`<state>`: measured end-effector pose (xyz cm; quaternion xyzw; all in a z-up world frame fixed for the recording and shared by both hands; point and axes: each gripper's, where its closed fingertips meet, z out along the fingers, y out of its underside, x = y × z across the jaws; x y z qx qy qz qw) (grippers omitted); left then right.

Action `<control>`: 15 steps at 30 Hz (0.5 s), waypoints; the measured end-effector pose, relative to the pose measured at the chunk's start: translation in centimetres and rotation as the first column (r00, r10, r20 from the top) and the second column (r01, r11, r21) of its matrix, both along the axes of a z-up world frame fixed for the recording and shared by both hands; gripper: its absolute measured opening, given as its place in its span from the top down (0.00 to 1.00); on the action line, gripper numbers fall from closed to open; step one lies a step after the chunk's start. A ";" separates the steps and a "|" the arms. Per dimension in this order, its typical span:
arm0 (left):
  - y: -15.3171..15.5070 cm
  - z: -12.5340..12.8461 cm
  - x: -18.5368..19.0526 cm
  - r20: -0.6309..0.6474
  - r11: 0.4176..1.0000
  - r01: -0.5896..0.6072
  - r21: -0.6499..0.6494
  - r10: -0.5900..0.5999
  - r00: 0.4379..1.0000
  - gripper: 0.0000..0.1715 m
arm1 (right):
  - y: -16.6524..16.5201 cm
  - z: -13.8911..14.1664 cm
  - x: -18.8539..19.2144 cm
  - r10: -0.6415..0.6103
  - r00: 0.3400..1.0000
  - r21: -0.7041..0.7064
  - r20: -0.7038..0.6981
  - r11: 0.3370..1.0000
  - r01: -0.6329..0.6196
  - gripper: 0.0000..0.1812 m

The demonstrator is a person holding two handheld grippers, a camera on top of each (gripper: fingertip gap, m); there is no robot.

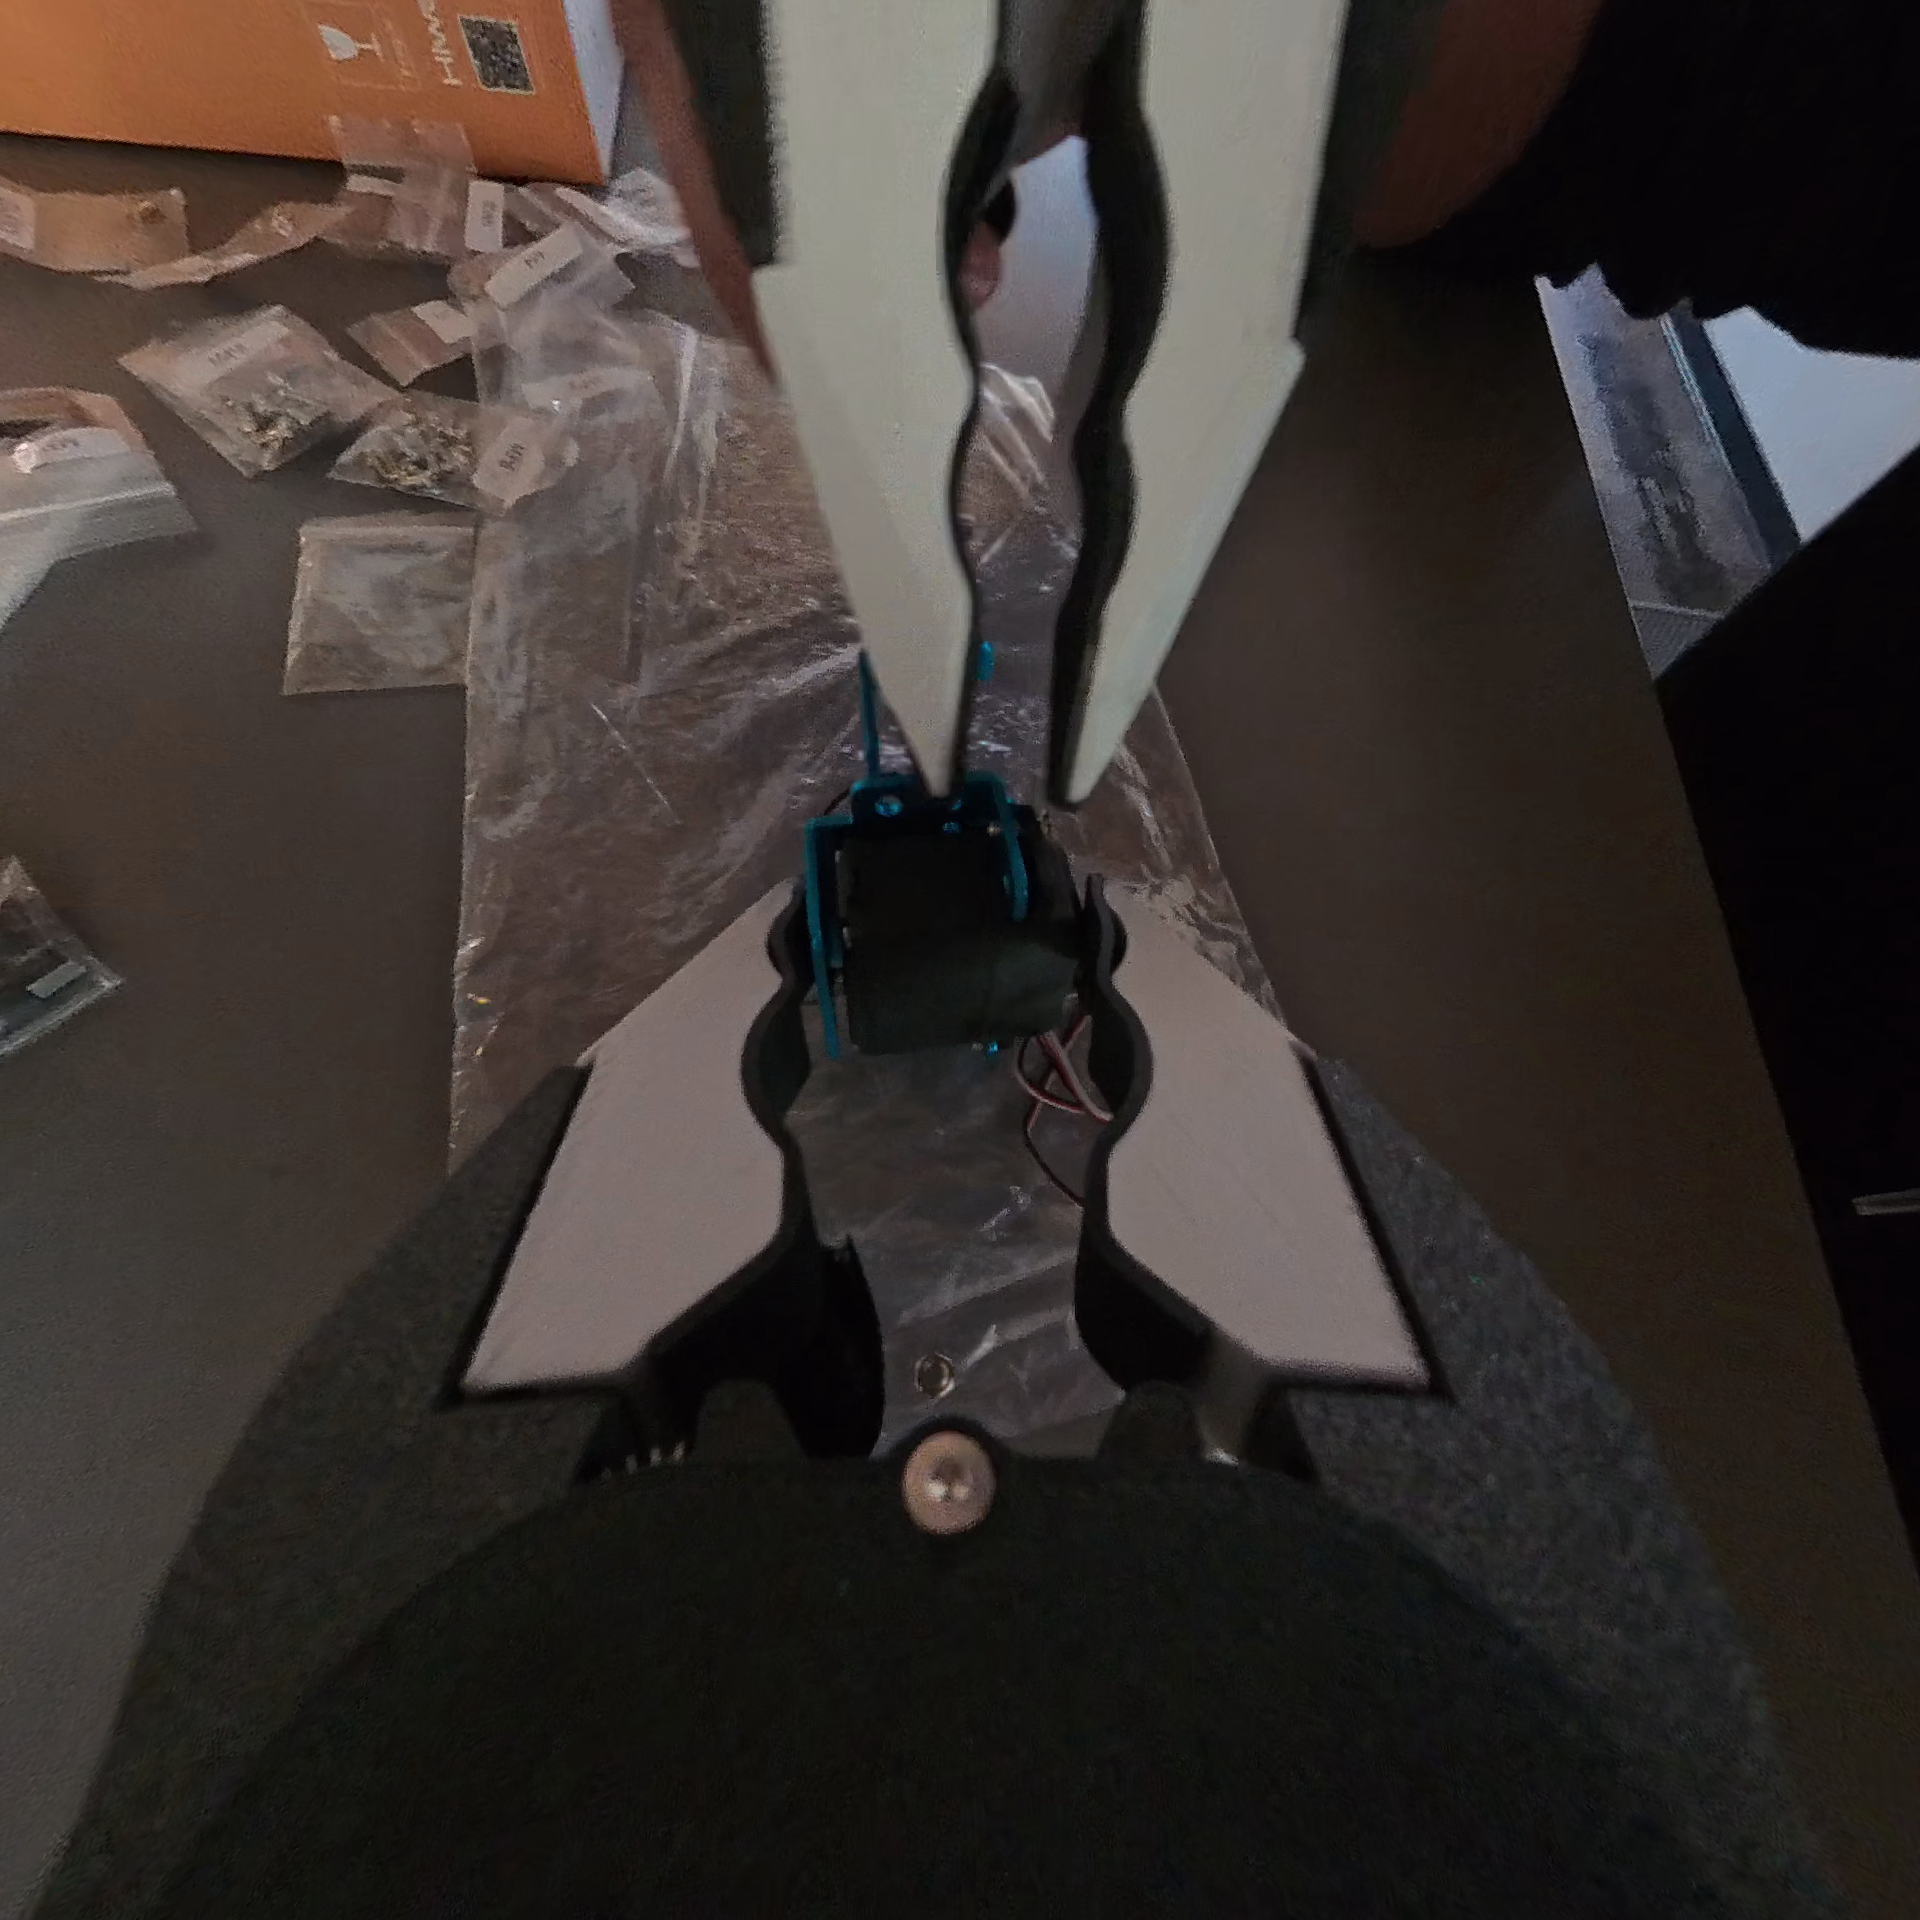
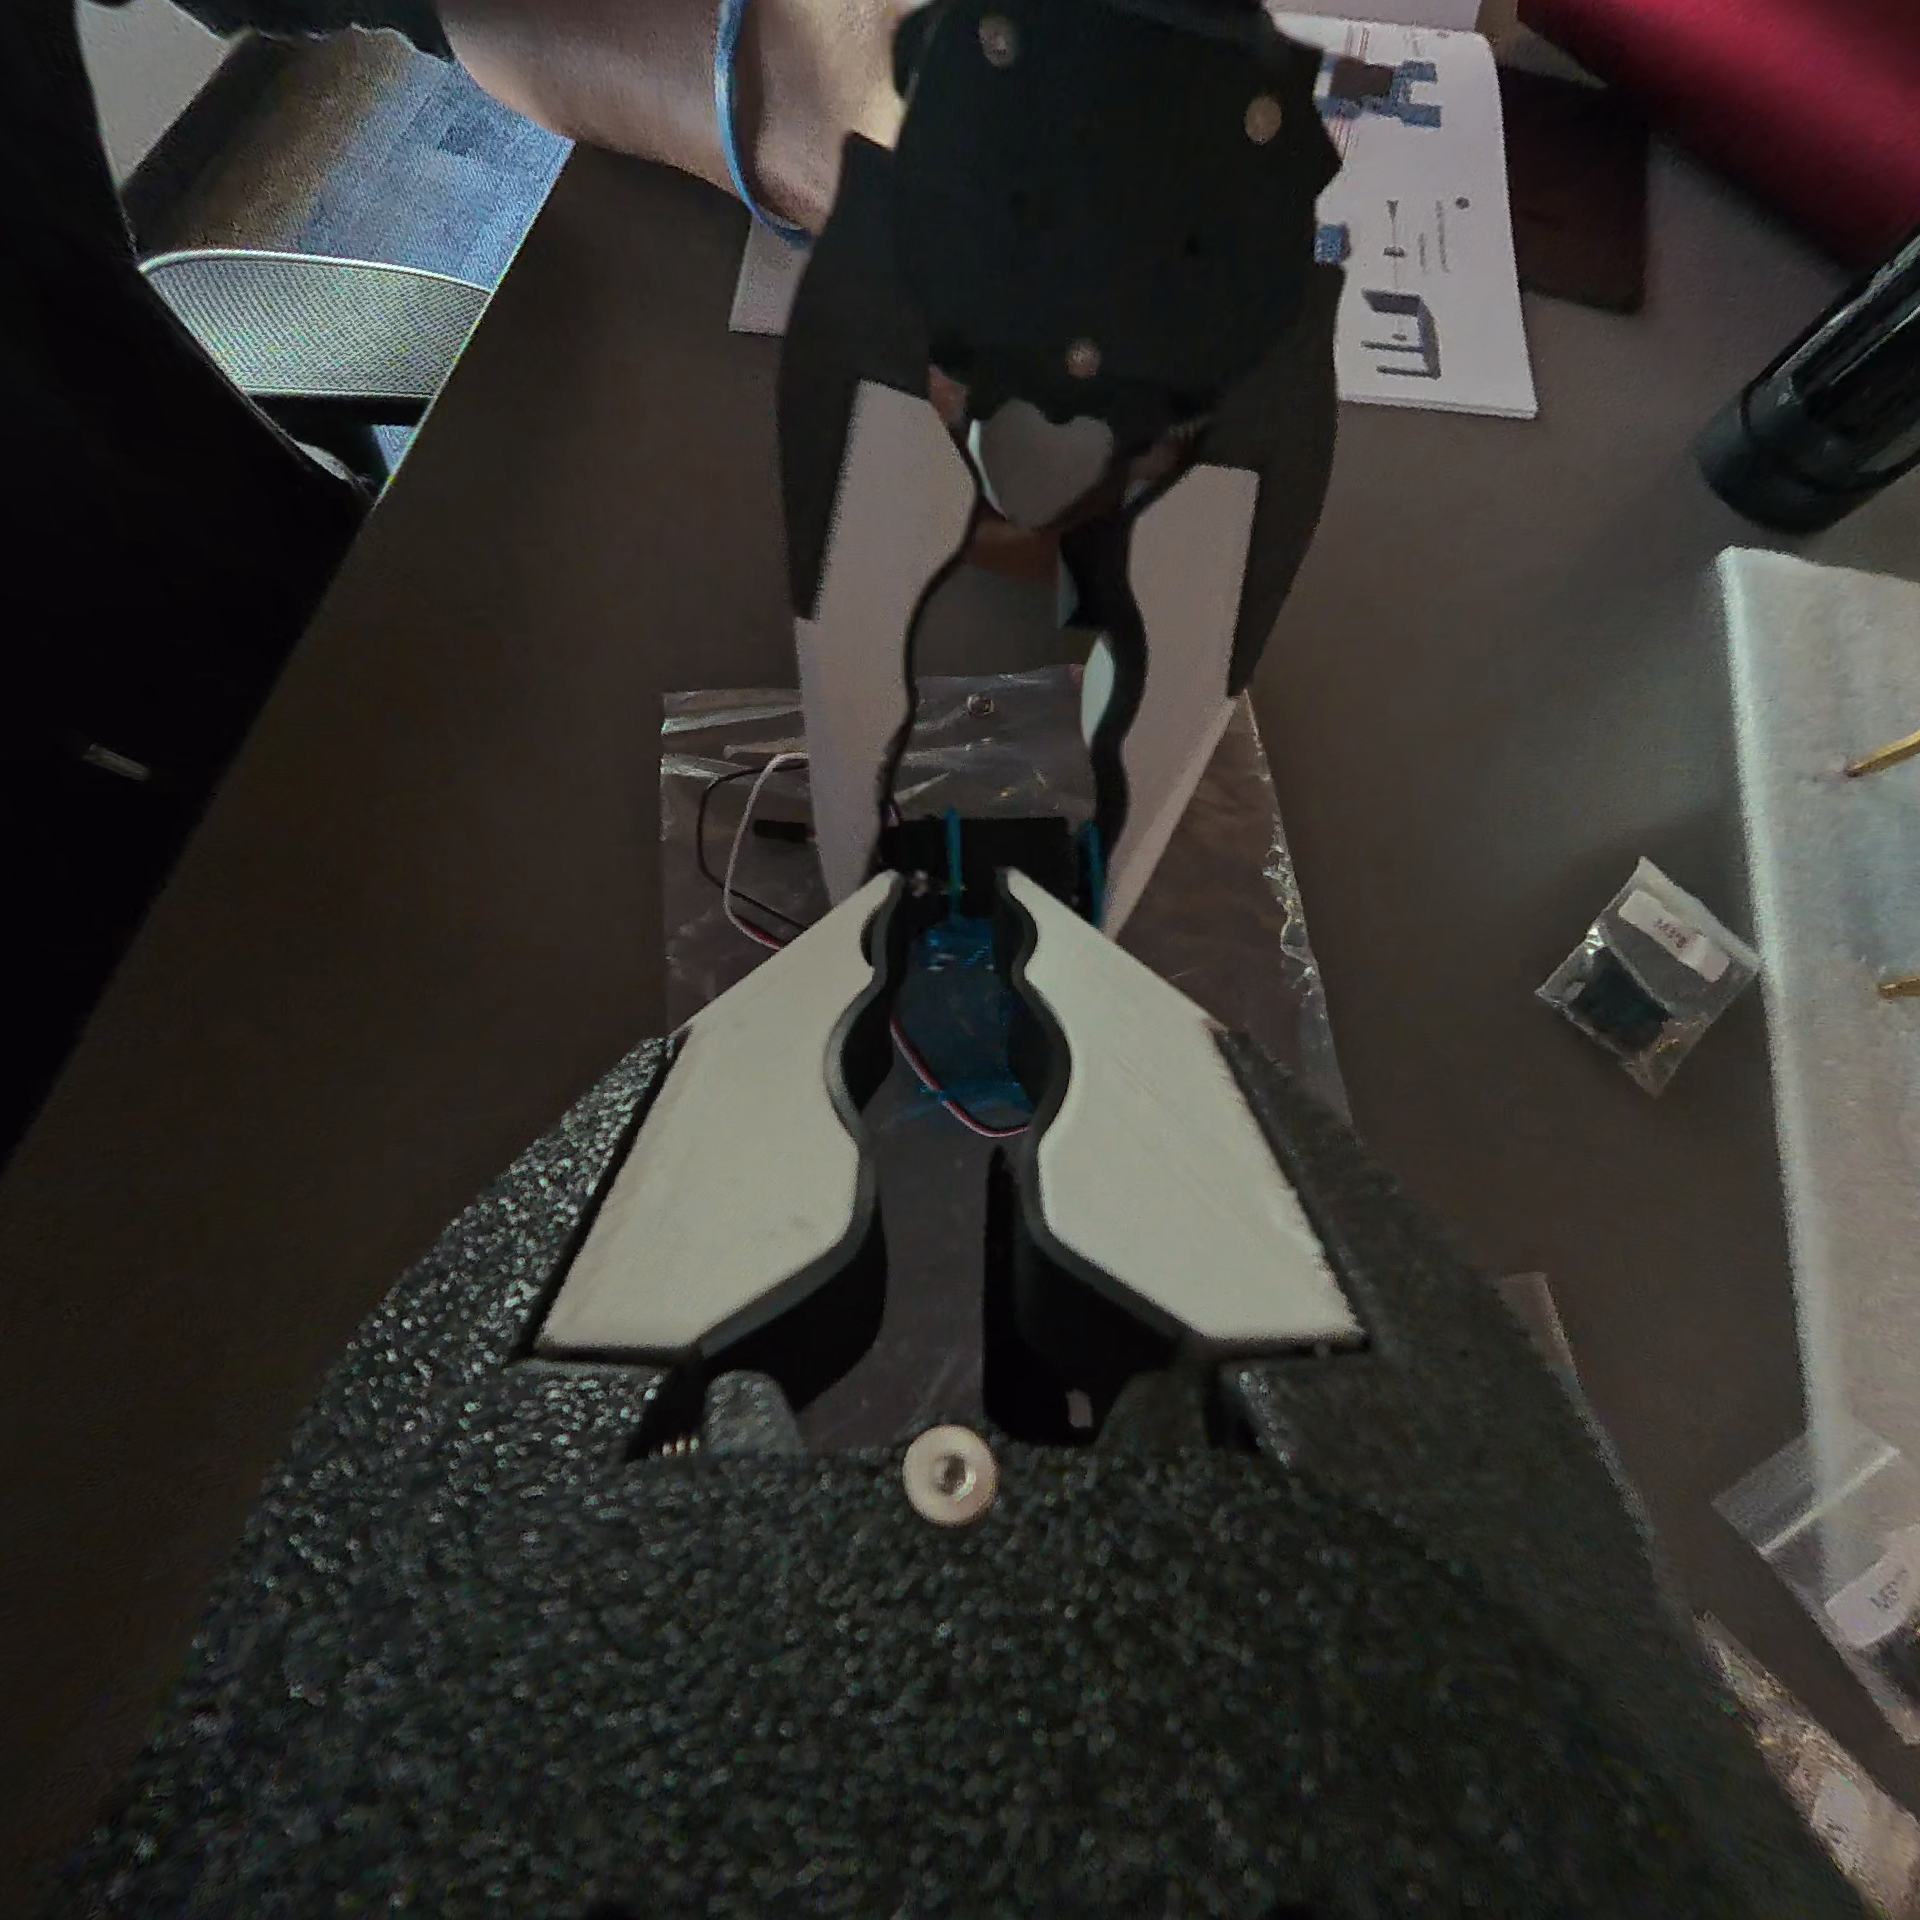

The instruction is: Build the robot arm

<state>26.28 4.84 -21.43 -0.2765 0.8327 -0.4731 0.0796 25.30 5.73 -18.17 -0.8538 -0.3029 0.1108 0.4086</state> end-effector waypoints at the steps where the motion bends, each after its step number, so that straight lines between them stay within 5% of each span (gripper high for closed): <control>1: 0.1 0.0 0.2 -0.011 1.000 -0.013 -0.011 0.013 1.000 0.70 | -0.2 0.0 -0.1 0.004 1.000 -0.011 -0.003 1.000 -0.004 0.92; 5: 0.4 1.0 1.2 -0.040 0.993 -0.086 -0.076 0.083 0.996 0.70 | 0.3 0.0 0.5 -0.035 0.999 -0.014 0.011 0.999 0.035 0.89; 11: 3.4 4.7 2.5 0.140 0.979 -0.201 -0.027 0.203 0.969 0.71 | 0.5 4.6 2.9 -0.123 0.983 0.102 -0.137 0.985 0.138 0.92; 15: 7.5 5.9 3.2 0.177 0.948 -0.317 -0.029 0.317 0.932 0.71 | 0.7 2.1 1.7 -0.106 0.980 -0.020 -0.169 0.994 0.104 0.89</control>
